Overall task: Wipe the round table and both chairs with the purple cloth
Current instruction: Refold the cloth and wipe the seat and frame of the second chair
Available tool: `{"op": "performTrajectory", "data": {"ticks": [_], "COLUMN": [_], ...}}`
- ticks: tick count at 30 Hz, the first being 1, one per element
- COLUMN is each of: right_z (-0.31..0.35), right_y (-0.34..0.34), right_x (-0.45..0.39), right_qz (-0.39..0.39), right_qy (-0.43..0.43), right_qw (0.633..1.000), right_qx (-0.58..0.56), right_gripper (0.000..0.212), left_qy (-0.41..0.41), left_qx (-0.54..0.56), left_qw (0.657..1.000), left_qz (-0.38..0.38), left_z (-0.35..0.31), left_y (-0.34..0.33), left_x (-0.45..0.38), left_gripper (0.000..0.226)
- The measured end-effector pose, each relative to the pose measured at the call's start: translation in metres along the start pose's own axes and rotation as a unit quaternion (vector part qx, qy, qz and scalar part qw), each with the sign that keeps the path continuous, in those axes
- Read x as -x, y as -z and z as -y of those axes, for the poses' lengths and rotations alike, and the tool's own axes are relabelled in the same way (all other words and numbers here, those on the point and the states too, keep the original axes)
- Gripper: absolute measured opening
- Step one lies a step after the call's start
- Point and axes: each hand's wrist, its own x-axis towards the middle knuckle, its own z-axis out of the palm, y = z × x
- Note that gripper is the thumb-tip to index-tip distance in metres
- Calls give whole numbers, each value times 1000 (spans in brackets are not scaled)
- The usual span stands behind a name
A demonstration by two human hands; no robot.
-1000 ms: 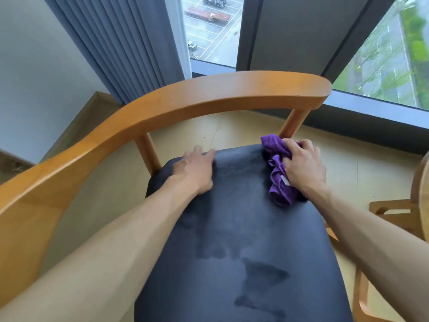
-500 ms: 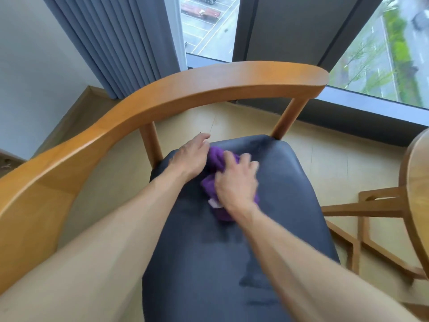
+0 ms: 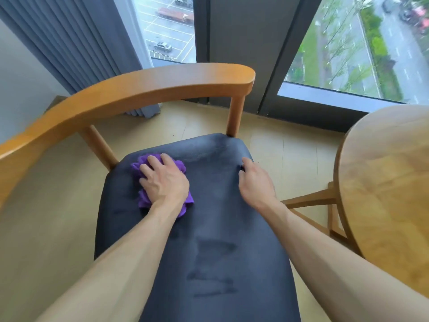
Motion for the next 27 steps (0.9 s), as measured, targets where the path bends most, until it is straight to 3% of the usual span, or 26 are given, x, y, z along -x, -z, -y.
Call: {"op": "performTrajectory", "data": {"ticks": [2,4,8,12,15,16,17,20,21,22,24,25,27], "right_z": [-6,-7,-22,-55,-63,-62,-62,-69,-74,-79,-88,-92,-97], "right_y": [11,21,27,26,22,22,24,35,38,42,47,48,50], "right_x": [-2,-5,-3,14,26,28,29,31,31,31,31,31,34], "right_qz": [7,6,-22,-30,22,33,40,55,51,41,13,3,-4], "right_qy": [-16,-15,-3,-86,-89,-94,-106,-170,-187,-196,-191,-184,-172], "right_qw": [996,991,996,995,994,991,987,957,948,943,947,951,954], "right_qx": [-92,-133,-88,-40,-64,-86,-117,-229,-253,-265,-257,-248,-244], "right_gripper": [38,43,31,25,32,33,35,38,37,38,45,49,52], "left_qy": [-46,-158,-360,-536,-649,-654,-628,-370,-318,-318,-429,-514,-695], "left_qx": [29,10,20,13,-95,-137,-158,-67,-39,-39,-52,-48,-41], "left_qw": [999,987,932,844,755,744,762,927,947,947,902,856,715], "left_qz": [1,-9,-32,-5,10,3,-12,-1,6,1,-12,-7,65], "left_z": [-35,-73,-119,-80,-56,-58,-63,-97,-112,-124,-128,-117,-83], "left_y": [1,-3,-16,-25,-9,-3,1,-4,-9,-15,-32,-40,-42], "left_x": [6,17,41,80,63,47,31,21,37,59,113,139,175], "left_gripper": [43,40,31,59,70,66,62,48,42,36,31,31,37]}}
